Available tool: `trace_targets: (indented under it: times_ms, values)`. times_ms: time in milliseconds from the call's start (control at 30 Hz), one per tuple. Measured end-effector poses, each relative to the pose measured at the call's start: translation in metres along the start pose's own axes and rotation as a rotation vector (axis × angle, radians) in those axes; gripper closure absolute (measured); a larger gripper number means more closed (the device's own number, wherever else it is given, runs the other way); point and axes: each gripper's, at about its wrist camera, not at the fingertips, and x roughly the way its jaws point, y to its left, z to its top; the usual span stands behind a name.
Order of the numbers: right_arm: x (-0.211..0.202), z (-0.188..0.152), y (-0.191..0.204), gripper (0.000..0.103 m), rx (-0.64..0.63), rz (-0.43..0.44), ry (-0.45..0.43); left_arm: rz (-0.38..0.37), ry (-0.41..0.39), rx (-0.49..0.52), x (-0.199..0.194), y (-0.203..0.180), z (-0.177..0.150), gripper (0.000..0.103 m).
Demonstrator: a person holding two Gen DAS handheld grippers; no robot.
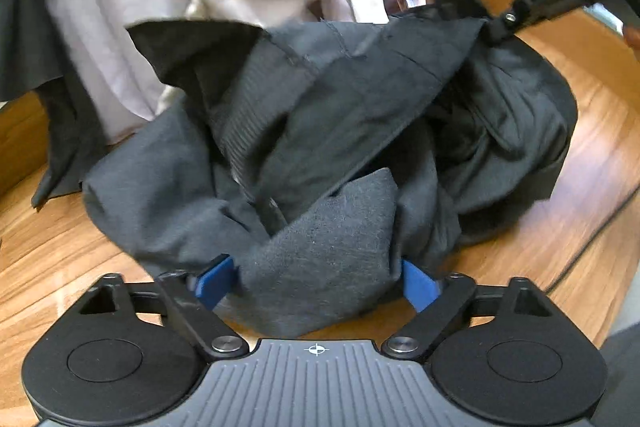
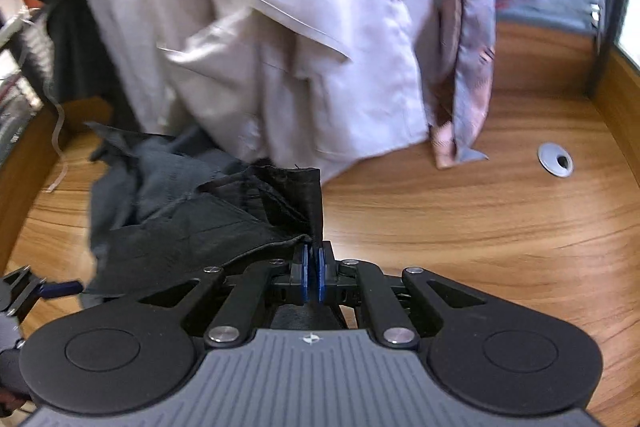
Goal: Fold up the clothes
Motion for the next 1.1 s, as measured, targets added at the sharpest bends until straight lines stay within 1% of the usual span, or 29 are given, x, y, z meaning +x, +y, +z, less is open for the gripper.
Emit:
trace_targets:
  times_ms: [67,133,167,200,233,267,333,400,500,567,633,700,767,933,1000,1033,1067,1100]
  values:
    - [0.011,-0.003,-0.004,0.092,-0.023,0.017,0.024,0.014,0.019,-0.011,0.007,-0.002,0.000,0.025]
    - [0.023,-0.005,-0.007,0.087,-0.047,0.035,0.048,0.026,0.038,-0.028,0.015,-0.003,-0.001,0.028]
    - [0.028,-0.007,-0.009,0.082,-0.059,0.044,0.060,0.031,0.044,-0.043,0.017,-0.002,-0.001,0.028]
    - [0.026,-0.006,-0.008,0.078,-0.084,0.048,0.059,0.035,0.050,-0.062,0.019,0.000,-0.001,0.028]
    - [0.021,-0.005,-0.007,0.071,-0.110,0.049,0.048,0.040,0.052,-0.079,0.020,0.001,-0.001,0.028]
    - [0.015,-0.004,-0.005,0.061,-0.136,0.051,0.035,0.044,0.053,-0.095,0.021,0.002,-0.002,0.028]
    - [0.000,-0.001,-0.002,0.052,-0.201,0.057,0.012,0.053,0.055,-0.123,0.022,0.005,-0.003,0.028]
    - [-0.012,0.001,0.004,0.050,-0.280,0.087,0.012,0.061,0.054,-0.142,0.022,0.006,-0.003,0.029]
    - [-0.031,0.004,0.016,0.038,-0.411,0.133,0.014,0.076,0.050,-0.170,0.022,0.007,-0.002,0.041]
    - [-0.040,0.001,0.032,0.028,-0.515,0.159,-0.002,0.083,0.050,-0.186,0.021,0.010,0.001,0.051]
    - [-0.046,-0.004,0.050,0.024,-0.619,0.175,-0.031,0.082,0.052,-0.191,0.019,0.014,0.003,0.059]
    - [-0.046,-0.008,0.069,0.023,-0.713,0.186,-0.050,0.074,0.055,-0.198,0.017,0.021,0.006,0.066]
    - [-0.037,-0.010,0.087,0.023,-0.787,0.207,-0.040,0.063,0.049,-0.204,0.012,0.027,0.007,0.073]
    - [-0.014,-0.016,0.123,0.024,-0.905,0.230,-0.049,0.033,0.043,-0.202,-0.002,0.036,0.013,0.081]
    - [-0.004,-0.017,0.135,0.028,-0.947,0.228,-0.058,0.029,0.030,-0.213,-0.009,0.040,0.016,0.083]
    - [0.001,-0.019,0.141,0.035,-0.978,0.220,-0.059,0.026,0.024,-0.224,-0.014,0.042,0.019,0.085]
    - [0.005,-0.021,0.147,0.047,-1.010,0.212,-0.061,0.026,0.015,-0.233,-0.019,0.044,0.021,0.086]
    - [0.009,-0.023,0.153,0.055,-1.044,0.195,-0.068,0.027,0.005,-0.241,-0.024,0.046,0.023,0.086]
